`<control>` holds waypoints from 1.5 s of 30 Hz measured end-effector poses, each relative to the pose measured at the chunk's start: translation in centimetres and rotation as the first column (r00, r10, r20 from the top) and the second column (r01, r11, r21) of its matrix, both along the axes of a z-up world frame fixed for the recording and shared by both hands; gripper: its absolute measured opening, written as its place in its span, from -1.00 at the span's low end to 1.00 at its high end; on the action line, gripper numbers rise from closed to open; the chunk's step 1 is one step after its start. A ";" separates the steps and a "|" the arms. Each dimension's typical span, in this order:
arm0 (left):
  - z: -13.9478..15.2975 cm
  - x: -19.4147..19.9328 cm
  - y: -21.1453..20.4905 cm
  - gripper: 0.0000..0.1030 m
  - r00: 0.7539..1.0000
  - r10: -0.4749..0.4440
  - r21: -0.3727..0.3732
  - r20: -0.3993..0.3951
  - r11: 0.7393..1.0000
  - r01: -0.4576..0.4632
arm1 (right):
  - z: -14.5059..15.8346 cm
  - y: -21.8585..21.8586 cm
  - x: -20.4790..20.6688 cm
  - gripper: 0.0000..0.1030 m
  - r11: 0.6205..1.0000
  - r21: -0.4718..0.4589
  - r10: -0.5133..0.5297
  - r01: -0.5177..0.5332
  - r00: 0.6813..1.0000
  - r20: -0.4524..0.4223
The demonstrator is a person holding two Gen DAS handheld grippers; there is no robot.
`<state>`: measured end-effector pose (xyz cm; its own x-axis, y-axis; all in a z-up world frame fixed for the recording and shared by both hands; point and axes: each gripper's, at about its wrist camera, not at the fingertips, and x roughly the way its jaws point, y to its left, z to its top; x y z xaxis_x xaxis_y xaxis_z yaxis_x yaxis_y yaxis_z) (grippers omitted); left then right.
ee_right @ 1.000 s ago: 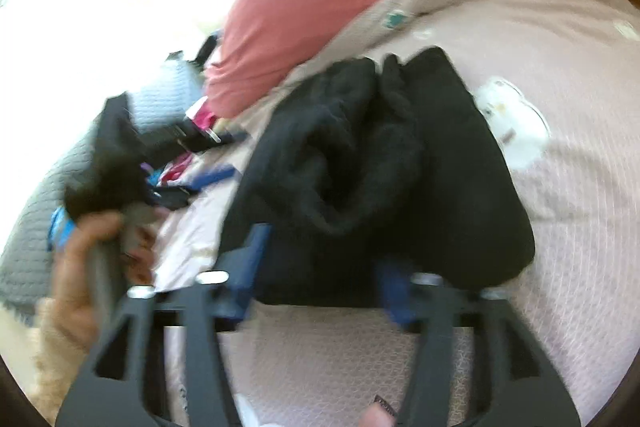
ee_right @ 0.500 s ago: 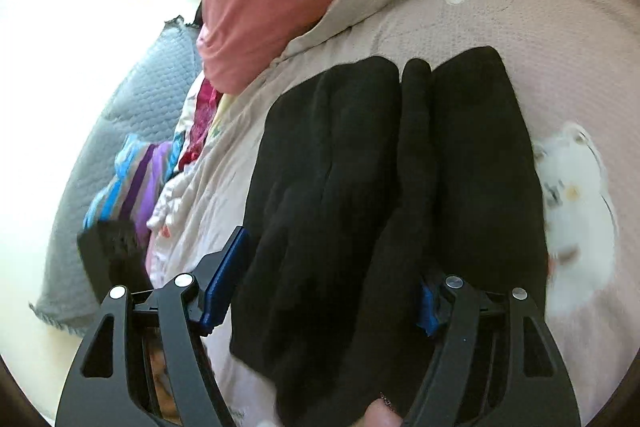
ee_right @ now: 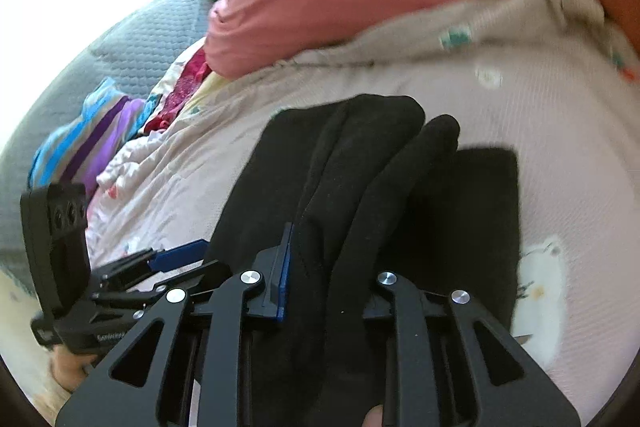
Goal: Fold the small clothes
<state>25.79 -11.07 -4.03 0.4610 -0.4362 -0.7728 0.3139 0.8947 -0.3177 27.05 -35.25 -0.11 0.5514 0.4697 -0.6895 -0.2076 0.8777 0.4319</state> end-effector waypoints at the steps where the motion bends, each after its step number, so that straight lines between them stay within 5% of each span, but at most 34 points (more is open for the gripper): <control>1: 0.2 -0.1 -0.1 0.12 1.000 -0.002 0.003 0.003 1.000 0.002 | 0.5 -0.2 -0.2 -0.61 1.000 -0.018 0.004 -0.003 1.000 0.016; 8: 0.6 -0.5 -1.2 0.15 1.000 -0.023 0.012 -0.003 1.000 0.023 | -0.3 -2.6 -0.1 -0.61 0.998 -0.059 -0.032 0.032 0.999 0.010; 15: -1.2 -0.6 -2.0 0.23 0.998 -0.035 0.013 -0.047 0.999 0.036 | -4.3 -4.4 -0.5 -0.57 0.996 -0.039 -0.078 0.077 0.996 -0.048; 18: -1.8 -0.6 -1.8 0.30 0.998 -0.031 0.009 -0.056 0.999 0.031 | -4.5 -4.5 -1.2 -0.45 0.994 -0.042 -0.100 0.099 0.995 -0.029; 22: -2.2 -0.6 -1.4 0.36 0.998 -0.025 -0.001 -0.063 1.000 0.025 | -4.0 -4.7 -2.0 -0.01 0.987 -0.088 -0.135 0.132 0.991 -0.021; 27: -2.2 -0.7 -1.2 0.36 0.998 -0.027 -0.010 -0.058 1.000 0.027 | -3.5 -5.8 -3.2 0.17 0.992 -0.035 -0.122 0.121 0.992 -0.039; 32: -2.1 -0.1 -1.1 0.40 0.997 -0.026 -0.033 -0.079 0.999 0.023 | -4.2 -7.0 -3.0 0.58 0.991 0.056 -0.116 0.123 0.987 -0.107; 42: -3.4 1.5 -1.7 0.58 0.990 -0.034 -0.095 -0.136 0.995 0.021 | -6.2 -6.3 -0.1 0.65 0.991 0.119 -0.042 0.063 0.984 -0.172; 45: -4.0 2.1 -1.7 0.58 0.987 -0.033 -0.133 -0.156 0.991 0.012 | -6.5 -5.7 0.9 0.35 0.987 0.154 -0.008 0.035 0.985 -0.172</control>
